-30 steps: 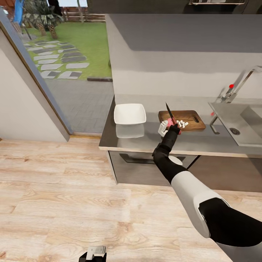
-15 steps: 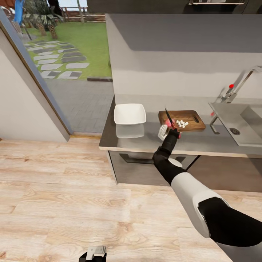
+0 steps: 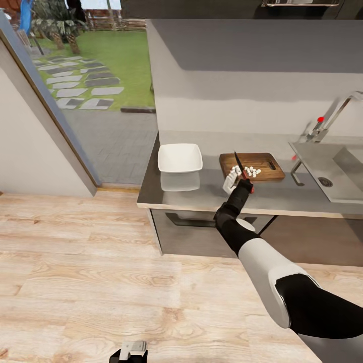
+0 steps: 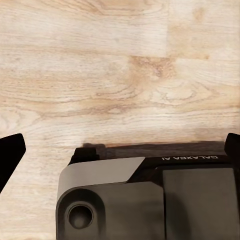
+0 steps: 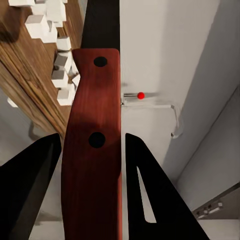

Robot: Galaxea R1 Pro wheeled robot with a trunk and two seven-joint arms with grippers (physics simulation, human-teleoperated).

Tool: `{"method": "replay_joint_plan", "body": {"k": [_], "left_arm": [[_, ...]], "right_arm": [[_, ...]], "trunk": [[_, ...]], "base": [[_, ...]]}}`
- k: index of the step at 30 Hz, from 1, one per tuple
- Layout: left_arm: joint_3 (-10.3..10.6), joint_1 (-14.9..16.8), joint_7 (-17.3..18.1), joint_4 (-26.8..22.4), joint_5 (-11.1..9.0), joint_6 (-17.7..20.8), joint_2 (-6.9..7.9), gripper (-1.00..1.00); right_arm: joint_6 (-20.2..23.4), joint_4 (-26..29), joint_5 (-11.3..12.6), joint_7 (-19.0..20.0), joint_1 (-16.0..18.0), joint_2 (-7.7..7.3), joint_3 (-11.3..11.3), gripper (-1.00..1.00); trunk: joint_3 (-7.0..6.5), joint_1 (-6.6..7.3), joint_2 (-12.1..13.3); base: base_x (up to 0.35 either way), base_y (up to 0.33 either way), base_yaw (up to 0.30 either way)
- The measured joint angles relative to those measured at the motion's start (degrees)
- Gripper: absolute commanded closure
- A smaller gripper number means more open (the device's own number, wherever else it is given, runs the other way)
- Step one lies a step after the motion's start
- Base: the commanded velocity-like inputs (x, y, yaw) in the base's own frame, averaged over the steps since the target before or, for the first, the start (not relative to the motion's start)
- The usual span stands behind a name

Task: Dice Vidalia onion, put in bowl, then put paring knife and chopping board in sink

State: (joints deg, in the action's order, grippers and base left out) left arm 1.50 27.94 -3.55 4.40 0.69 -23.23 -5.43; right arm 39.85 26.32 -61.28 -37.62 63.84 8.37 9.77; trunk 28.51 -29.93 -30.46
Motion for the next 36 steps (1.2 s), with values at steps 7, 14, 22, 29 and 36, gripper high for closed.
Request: {"method": "replay_joint_plan", "body": {"k": [7,14,22,29,36], "left_arm": [[0.0,0.0,0.0,0.0,0.0,0.0,0.0,-1.0],[0.0,0.0,0.0,0.0,0.0,0.0,-0.07,-1.0],[0.0,0.0,0.0,0.0,0.0,0.0,-0.09,-1.0],[0.0,0.0,0.0,0.0,0.0,0.0,-0.05,-1.0],[0.0,0.0,0.0,0.0,0.0,0.0,-0.07,-1.0]], "right_arm": [[0.0,1.7,0.0,-0.1,0.0,-0.66,-1.0,1.0],[0.0,11.3,0.0,0.1,0.0,-0.97,-7.1,1.0],[-6.4,31.1,7.8,22.0,0.0,-2.39,-27.5,1.0],[-8.3,34.8,13.7,49.8,0.0,-10.32,-43.5,1.0],[-15.2,34.8,16.4,54.2,0.0,-13.08,-53.1,1.0]], "trunk": [[0.0,0.0,0.0],[0.0,0.0,0.0],[0.0,0.0,0.0],[0.0,0.0,0.0],[0.0,0.01,0.0]], "base": [[0.0,0.0,0.0],[0.0,0.0,0.0],[0.0,0.0,0.0],[0.0,0.0,0.0],[0.054,-0.072,0.0]]}}
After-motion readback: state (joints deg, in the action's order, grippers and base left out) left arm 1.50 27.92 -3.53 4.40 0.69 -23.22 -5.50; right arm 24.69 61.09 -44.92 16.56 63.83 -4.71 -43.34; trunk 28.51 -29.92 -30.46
